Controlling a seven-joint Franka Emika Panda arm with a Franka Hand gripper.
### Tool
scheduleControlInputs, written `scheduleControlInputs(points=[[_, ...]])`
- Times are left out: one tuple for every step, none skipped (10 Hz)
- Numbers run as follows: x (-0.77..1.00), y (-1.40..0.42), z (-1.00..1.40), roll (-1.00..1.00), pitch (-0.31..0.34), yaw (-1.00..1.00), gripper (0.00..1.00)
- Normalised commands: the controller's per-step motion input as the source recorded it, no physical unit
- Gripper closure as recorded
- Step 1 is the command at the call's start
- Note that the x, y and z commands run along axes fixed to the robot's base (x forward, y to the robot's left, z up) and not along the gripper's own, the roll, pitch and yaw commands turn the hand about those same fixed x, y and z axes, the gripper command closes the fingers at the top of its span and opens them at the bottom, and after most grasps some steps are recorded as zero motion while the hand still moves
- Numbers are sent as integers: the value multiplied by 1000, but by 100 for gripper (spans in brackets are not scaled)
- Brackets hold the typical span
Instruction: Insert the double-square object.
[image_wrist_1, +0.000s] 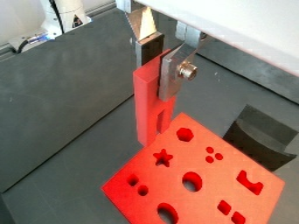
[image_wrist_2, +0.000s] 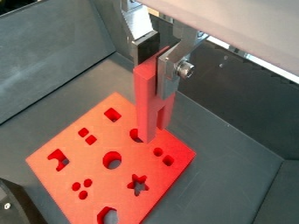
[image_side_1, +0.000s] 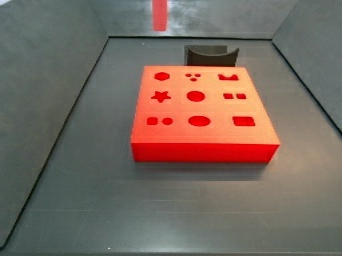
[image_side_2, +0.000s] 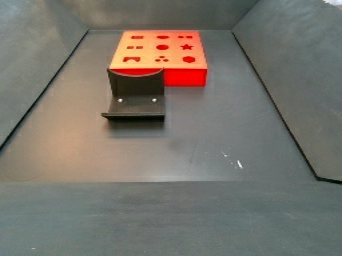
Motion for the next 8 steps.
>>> scheduleControlInputs(points=[[9,0,-266,0,0,0,100],[-6,46,-717,0,-114,0,100],[-117,83,-937,69,-149,0,100],[-157,23,-769,46,-141,0,100],[-171,0,-549,86,-80,0,100],[-180,-171,-423,134,-67,29,100],[0,-80,-151,41,-111,0,100],[309,0,0,0,-127,-551,100]])
